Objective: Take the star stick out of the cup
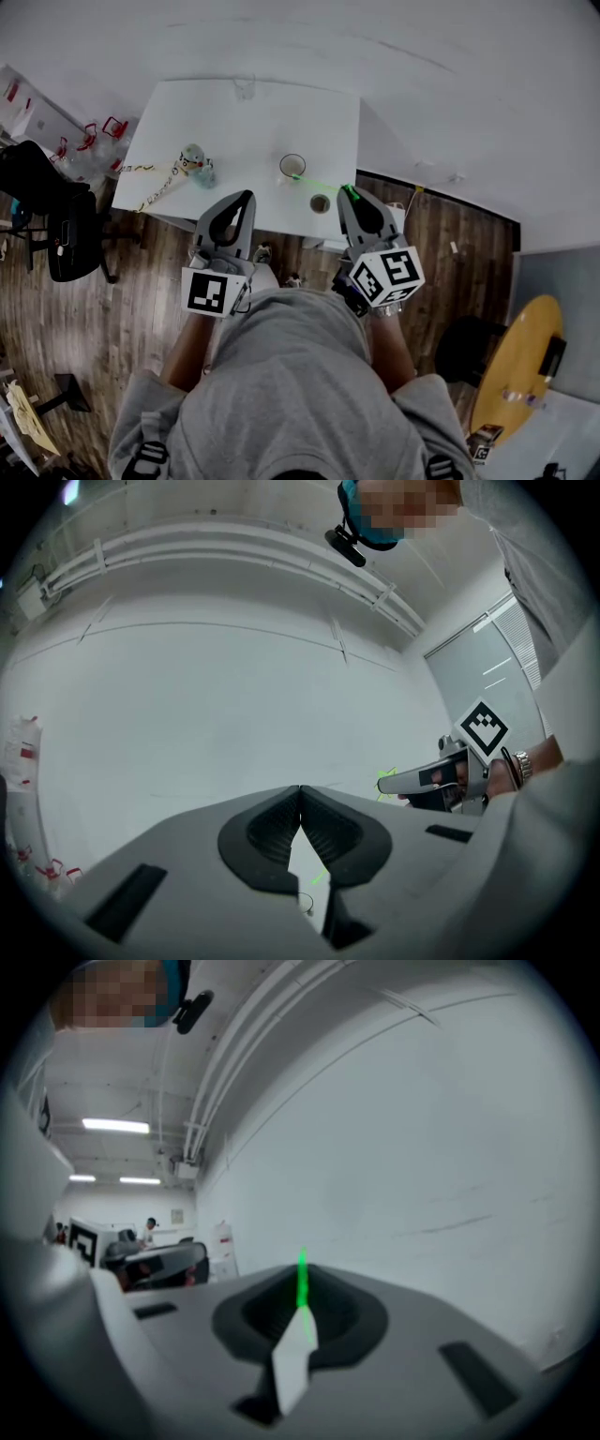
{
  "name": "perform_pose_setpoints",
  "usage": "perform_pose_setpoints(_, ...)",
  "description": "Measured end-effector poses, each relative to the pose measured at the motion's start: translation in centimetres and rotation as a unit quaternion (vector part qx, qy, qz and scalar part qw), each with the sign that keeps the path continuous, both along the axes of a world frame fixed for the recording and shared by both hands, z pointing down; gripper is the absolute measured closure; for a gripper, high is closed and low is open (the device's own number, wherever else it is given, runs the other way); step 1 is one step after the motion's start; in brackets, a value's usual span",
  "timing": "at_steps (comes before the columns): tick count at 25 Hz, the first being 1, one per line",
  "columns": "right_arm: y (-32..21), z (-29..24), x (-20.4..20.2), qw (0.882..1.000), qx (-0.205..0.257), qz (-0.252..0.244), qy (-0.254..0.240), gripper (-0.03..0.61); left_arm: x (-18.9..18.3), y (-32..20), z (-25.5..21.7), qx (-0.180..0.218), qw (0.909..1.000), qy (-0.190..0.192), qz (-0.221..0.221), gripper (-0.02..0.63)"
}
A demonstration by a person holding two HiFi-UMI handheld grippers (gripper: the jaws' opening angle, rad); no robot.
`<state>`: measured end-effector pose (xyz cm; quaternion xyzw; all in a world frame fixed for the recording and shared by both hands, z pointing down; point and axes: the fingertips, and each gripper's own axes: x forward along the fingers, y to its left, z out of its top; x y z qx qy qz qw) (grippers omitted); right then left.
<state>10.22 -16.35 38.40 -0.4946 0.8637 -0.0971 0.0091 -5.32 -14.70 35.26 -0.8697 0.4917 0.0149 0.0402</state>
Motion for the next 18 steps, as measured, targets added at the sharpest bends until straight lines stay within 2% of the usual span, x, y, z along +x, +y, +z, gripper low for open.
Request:
perform_pose_setpoints(8, -0.7, -3.4, -0.3, 0.999, 0.039, -0.009, 0.019, 0.532, -0.6, -0.9, -3.5, 0.036, 0.9993, -0.004, -0.012, 0.581)
perform_pose_setpoints(15, -0.5, -5.8, -0.6, 0.997, 0.069, -0.010, 0.036, 0.532, -0.9, -0.7, -4.0, 0.036, 0.9993, 0.004, -0.011, 0.581)
perform_pose_setpoints(18, -0.5, -5.9, -0.5, 0.997, 0.071, -0.010, 0.036, 0.532, -0.6, -0.6, -3.8, 0.024, 0.9997, 0.005, -0.009, 0.581)
